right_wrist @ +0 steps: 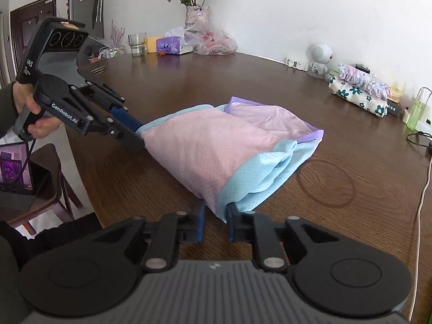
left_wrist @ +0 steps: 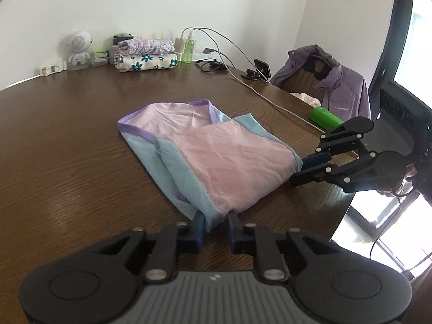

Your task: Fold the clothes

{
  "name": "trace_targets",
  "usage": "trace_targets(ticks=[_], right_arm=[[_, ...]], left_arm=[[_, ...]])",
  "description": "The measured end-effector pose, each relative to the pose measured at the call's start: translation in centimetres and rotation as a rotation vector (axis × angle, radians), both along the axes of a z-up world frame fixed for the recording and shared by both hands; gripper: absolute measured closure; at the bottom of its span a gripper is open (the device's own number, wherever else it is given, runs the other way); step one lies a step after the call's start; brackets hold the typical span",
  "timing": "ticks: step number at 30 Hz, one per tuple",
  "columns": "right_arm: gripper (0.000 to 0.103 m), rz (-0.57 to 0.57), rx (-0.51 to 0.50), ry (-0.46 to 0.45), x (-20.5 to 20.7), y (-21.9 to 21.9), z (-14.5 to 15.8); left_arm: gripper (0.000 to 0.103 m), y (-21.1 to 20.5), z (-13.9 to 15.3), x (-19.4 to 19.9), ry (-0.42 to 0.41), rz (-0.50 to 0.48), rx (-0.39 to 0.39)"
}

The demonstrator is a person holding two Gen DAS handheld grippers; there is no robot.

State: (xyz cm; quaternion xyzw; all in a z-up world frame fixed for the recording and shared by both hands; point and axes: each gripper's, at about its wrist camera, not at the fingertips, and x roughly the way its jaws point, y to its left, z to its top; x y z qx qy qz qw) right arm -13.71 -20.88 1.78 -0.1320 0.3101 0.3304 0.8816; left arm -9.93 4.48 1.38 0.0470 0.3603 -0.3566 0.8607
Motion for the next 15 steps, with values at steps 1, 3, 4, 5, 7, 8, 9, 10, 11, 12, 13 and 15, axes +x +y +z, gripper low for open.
trace_targets(ticks=[1,3,4,5,7,8,9,10,11,12,13,15], right_arm=[[0.096,0.000,-0.002,0.001,0.0,-0.1,0.0],[0.100,0.000,-0.006,0.002,0.0,-0.4,0.1],[0.101,-0.001,-0.005,0.003,-0.1,-0.5,0.1],[0.101,-0.003,-0.004,0.002,-0.3,-0.6,0.1],[0.102,-0.009,0.001,0.007,-0.6,-0.7,0.2],[0.102,-0.009,0.002,0.012,-0.7,-0.7,0.2],[0.102,-0.006,0.003,0.017,-0.9,-0.7,0.3],[0.102,-0.003,0.005,0.025,-1.0,-0.8,0.4],[0.102,0.003,0.012,0.039,-1.1,-1.0,0.4],[0.102,0.007,0.017,0.053,-1.3,-1.2,0.5],[0.101,0.004,0.020,0.068,-1.4,-1.5,0.6],[0.100,-0.004,0.031,0.103,-1.5,-2.5,1.1]], left_arm=[[0.095,0.1,-0.1,0.1,-0.003,-0.002,0.003],[0.101,0.6,-0.2,0.4,0.024,0.005,-0.018],[0.101,0.8,-0.2,0.5,0.031,0.006,-0.023],[0.101,1.0,-0.2,0.5,0.037,0.008,-0.028],[0.102,1.1,-0.1,0.2,0.049,-0.003,-0.034],[0.102,1.1,-0.1,0.0,0.057,-0.010,-0.029],[0.102,1.2,-0.1,-0.3,0.057,-0.014,-0.027],[0.102,1.4,-0.1,-0.5,0.065,-0.013,-0.031],[0.101,1.7,-0.1,-0.6,0.084,-0.018,-0.041],[0.100,2.2,-0.1,-0.8,0.111,-0.023,-0.059],[0.099,2.9,0.0,-1.3,0.119,-0.019,-0.072],[0.091,4.7,0.6,-1.8,0.120,-0.003,-0.073]])
